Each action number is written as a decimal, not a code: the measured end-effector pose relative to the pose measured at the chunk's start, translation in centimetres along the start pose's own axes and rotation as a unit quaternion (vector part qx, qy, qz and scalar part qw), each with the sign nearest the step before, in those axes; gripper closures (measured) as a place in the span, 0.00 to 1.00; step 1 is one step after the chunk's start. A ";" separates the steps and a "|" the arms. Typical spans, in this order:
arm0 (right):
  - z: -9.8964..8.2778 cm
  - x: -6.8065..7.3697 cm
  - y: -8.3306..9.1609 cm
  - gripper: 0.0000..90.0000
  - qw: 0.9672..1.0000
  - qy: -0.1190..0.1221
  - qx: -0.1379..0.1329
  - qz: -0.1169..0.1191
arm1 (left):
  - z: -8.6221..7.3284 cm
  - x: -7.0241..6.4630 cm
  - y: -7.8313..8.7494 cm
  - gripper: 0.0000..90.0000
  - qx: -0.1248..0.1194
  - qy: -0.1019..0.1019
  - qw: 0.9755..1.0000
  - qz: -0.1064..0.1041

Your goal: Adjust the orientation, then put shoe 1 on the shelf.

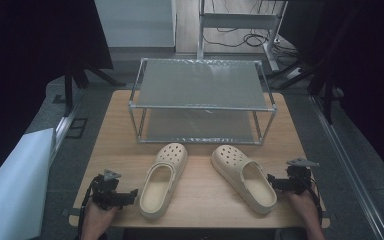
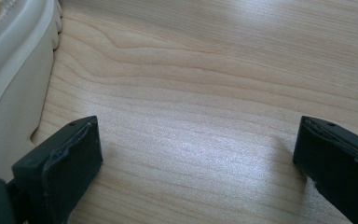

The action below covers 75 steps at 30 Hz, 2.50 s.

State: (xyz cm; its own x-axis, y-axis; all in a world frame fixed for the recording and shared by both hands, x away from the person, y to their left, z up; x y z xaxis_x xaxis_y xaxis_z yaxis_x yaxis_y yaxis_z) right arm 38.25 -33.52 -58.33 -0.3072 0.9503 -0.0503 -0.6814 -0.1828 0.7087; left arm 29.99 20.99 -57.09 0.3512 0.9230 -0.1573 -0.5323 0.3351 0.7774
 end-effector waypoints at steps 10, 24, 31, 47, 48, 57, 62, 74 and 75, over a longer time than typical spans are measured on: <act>0.0 0.0 0.0 0.01 1.000 -0.001 0.000 0.000 | 1.5 -0.3 1.5 0.07 -0.032 0.017 0.999 -0.012; 0.0 0.1 0.1 0.01 1.000 -0.001 0.000 0.000 | 5.1 -3.6 2.3 0.10 -0.056 -0.011 0.997 -0.043; 0.0 0.1 0.1 0.01 1.000 -0.002 0.000 0.000 | 6.4 -5.3 1.3 0.16 -0.056 -0.023 0.996 -0.058; 0.0 0.1 0.1 0.01 1.000 -0.002 0.000 0.000 | 6.9 -6.3 -2.6 0.55 -0.029 -0.052 0.997 -0.044; 0.0 0.1 0.1 0.01 1.000 -0.002 0.000 0.000 | 6.9 -6.4 -2.6 0.60 -0.029 -0.052 0.997 -0.048; 0.0 0.1 0.1 0.01 1.000 -0.002 0.000 0.000 | 7.5 -5.0 -2.1 0.84 -0.031 -0.021 0.999 -0.036; 0.0 0.1 0.1 0.01 1.000 -0.002 0.000 0.000 | 7.9 -4.2 -1.8 0.84 -0.037 0.010 0.998 -0.059; 0.0 0.1 0.1 0.01 1.000 -0.002 0.000 0.000 | 8.9 -3.7 0.7 0.84 -0.074 0.064 0.987 -0.129; 0.0 0.1 0.1 0.01 1.000 -0.002 0.000 0.000 | 9.0 -3.7 1.0 0.84 -0.075 0.065 0.986 -0.132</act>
State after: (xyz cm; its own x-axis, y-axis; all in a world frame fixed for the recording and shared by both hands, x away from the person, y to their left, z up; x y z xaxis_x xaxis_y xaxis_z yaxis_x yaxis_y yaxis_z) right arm 38.16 -33.46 -58.32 -0.3047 0.9512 -0.0482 -0.6809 -0.1822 0.7093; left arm 35.08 16.17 -50.28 0.3960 0.8131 -0.4267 -0.5473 0.5821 0.6013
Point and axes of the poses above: each handheld gripper's, and its own axes: y roughly backward along the jaws, z roughly out of its top, x roughly to its left, the point moved 9 cm from there along -y, roughly forward along the jaws, and after that the axes turned 4 degrees about -z, right-handed, at the moved point
